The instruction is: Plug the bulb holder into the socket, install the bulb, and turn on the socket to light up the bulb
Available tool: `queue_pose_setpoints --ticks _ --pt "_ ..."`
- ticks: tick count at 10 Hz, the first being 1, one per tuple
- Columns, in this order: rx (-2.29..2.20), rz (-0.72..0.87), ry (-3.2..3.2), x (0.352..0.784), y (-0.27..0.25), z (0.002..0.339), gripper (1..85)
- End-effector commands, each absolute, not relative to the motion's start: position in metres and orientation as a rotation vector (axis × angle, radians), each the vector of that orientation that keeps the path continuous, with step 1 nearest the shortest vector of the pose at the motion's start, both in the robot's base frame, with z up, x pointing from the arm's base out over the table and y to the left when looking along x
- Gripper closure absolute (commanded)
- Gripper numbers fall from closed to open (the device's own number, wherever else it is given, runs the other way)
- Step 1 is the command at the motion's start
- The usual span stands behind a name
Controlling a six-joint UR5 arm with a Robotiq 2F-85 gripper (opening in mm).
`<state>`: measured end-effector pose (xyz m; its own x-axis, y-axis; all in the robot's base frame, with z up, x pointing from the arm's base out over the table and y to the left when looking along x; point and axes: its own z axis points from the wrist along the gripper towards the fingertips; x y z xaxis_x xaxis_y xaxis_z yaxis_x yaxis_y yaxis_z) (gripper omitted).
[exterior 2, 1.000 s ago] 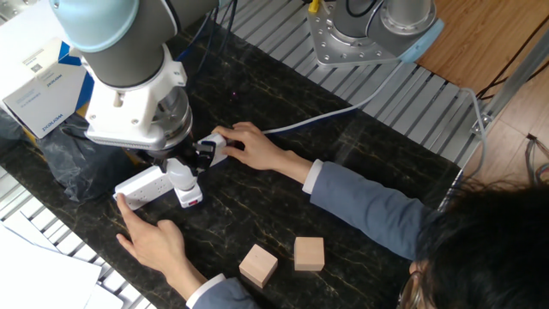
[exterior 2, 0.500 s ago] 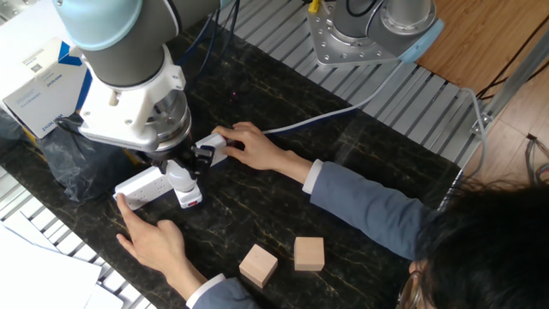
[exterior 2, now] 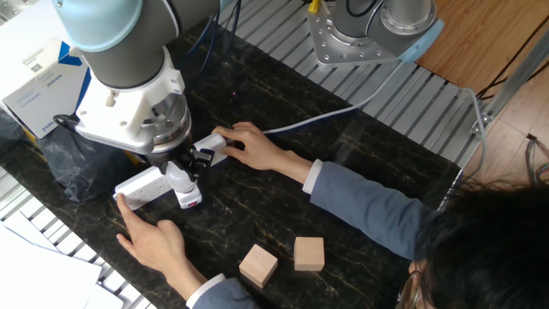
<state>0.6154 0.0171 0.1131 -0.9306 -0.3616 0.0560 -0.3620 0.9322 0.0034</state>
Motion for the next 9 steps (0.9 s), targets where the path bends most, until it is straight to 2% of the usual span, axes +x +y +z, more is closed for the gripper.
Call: queue_pose_setpoints --ticks 1,3,6,7,9 --pt "0.496 -0.001 -3.05 0.6177 0.0202 0.1136 82.0" --pt "0.51 0.023 -3.04 0.6182 0.0188 0.1146 81.0" --pt "0.598 -0.004 -3.017 0.6168 0.0216 0.1133 63.7" --pt "0.619 -0.009 -3.013 0.617 0.0223 0.1132 55.0" --pt "0.658 0.007 -3.006 0.6177 0.0197 0.1133 50.0"
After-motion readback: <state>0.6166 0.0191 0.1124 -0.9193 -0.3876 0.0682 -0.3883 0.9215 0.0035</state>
